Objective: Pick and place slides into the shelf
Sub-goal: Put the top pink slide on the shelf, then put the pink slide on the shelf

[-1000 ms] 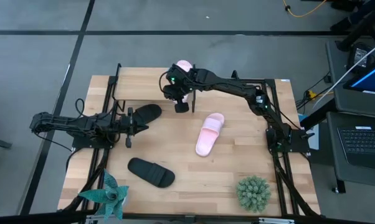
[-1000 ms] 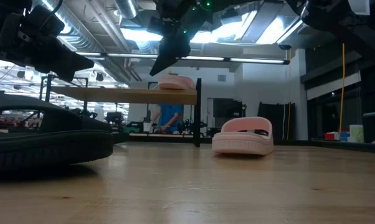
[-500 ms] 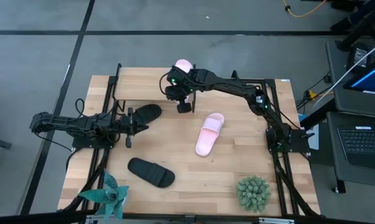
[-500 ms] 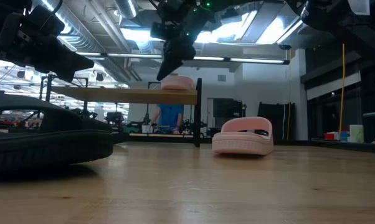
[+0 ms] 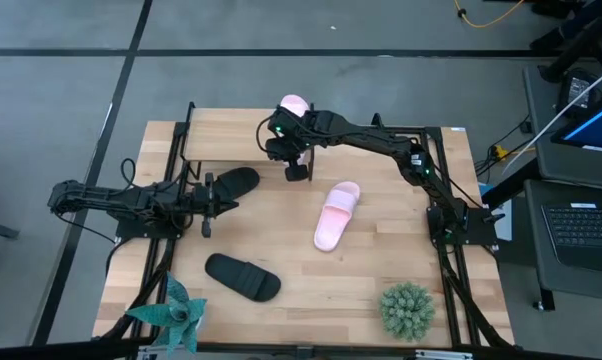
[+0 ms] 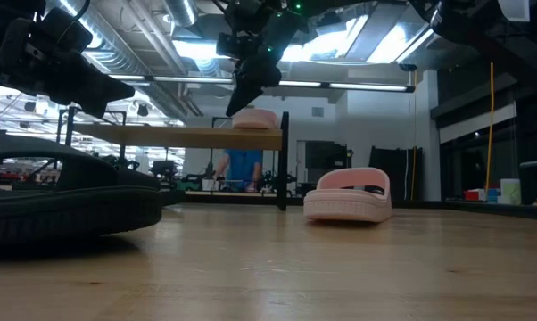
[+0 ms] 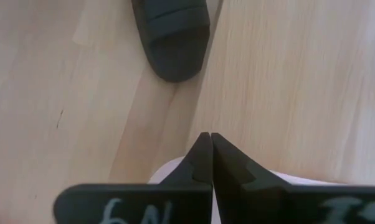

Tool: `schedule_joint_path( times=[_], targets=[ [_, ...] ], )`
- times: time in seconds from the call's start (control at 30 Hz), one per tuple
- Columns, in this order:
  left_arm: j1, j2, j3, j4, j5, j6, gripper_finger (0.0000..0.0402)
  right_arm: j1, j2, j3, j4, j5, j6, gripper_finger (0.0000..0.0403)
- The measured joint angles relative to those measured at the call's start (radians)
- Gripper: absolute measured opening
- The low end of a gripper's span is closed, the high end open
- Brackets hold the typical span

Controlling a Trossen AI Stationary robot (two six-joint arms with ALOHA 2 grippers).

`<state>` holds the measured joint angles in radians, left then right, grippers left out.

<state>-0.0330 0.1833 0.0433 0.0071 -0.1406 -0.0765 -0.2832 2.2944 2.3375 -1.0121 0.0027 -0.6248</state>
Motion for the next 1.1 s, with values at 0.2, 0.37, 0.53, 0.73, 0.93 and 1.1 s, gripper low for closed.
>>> schedule_joint_path(
  times=[0.2, 0.37, 0.53, 0.73, 0.93, 1.1],
  targets=[
    [0.0, 0.0, 0.0, 0.0, 0.0, 0.0, 0.0, 0.0, 0.002, 0.018, 0.04, -0.077, -0.004, 0.0],
    [0.0, 0.0, 0.0, -0.007, 0.0, 0.0, 0.0, 0.007, -0.029, 0.018, 0.098, -0.08, -0.008, 0.0],
    [0.0, 0.0, 0.0, -0.012, 0.001, 0.0, 0.0, 0.015, -0.089, 0.018, 0.111, -0.079, -0.008, 0.0],
    [0.0, 0.0, 0.0, -0.023, 0.002, 0.0, 0.0, 0.039, -0.202, 0.019, 0.05, -0.008, 0.04, 0.0],
    [0.0, 0.0, 0.0, -0.009, 0.0, 0.041, 0.0, 0.068, -0.301, 0.02, -0.13, 0.008, 0.176, 0.0],
    [0.0, 0.0, 0.0, -0.006, 0.042, 0.042, 0.0, 0.117, -0.33, 0.02, -0.262, 0.155, 0.255, 0.0]
  ],
)
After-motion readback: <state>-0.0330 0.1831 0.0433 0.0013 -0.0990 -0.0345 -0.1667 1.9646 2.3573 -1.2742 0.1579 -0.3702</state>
